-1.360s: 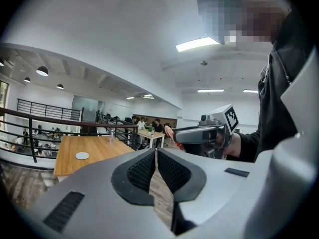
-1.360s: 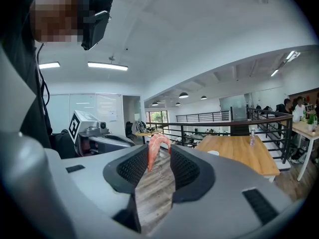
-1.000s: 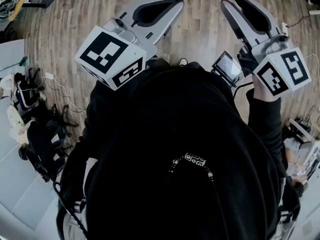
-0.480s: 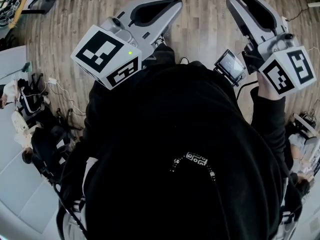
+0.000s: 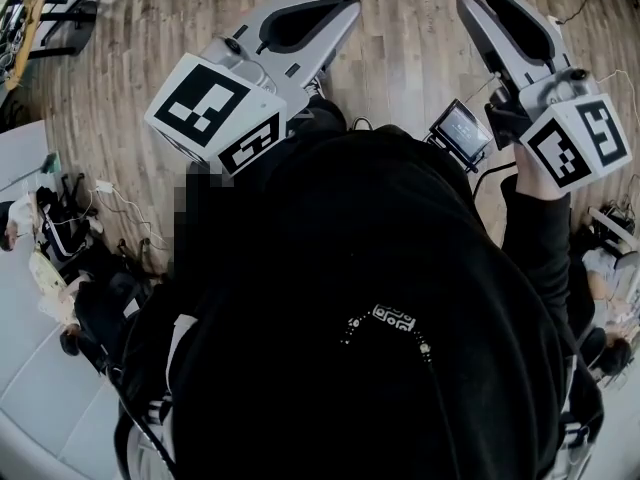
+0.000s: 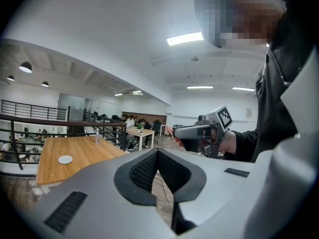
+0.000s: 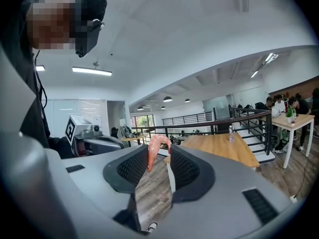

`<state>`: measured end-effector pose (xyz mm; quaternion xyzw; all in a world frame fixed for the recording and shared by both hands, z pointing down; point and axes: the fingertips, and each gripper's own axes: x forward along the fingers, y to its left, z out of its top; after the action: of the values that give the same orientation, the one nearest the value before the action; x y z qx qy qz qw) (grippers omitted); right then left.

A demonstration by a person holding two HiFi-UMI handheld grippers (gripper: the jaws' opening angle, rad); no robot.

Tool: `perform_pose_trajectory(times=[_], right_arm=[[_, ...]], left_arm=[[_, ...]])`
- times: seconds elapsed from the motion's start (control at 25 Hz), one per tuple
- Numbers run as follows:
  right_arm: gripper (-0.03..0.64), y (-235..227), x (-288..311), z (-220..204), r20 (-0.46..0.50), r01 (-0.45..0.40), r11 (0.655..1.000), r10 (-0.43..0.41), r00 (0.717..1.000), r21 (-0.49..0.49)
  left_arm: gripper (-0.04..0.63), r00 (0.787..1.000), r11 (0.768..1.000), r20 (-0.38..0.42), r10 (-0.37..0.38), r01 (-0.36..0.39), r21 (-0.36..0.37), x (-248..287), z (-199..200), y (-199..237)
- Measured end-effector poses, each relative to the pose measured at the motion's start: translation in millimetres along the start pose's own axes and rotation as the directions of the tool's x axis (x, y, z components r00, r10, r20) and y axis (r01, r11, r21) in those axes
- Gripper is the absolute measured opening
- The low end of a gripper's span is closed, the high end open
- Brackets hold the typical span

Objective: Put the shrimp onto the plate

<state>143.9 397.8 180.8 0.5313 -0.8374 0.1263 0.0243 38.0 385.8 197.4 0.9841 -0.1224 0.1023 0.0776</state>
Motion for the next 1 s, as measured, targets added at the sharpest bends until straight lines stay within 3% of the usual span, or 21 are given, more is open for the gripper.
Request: perform_pose_trajectory(times=[0.44,1.0], right_arm=[[0.149,-28,21,5,-0.01,0.04,0.999,-0.04,0.999,0.012],[0.149,-42,131,28,-0.04,-0.006,1.0,0.006,0.999,-0.001]], left_arm=[[-0.002,0.999,0.999,0.009,-0.048,0.048,0.006,28,7,29],[-0.002,0.999,0.999,0.031,-0.019,0.021,-0.043,27,12,137]])
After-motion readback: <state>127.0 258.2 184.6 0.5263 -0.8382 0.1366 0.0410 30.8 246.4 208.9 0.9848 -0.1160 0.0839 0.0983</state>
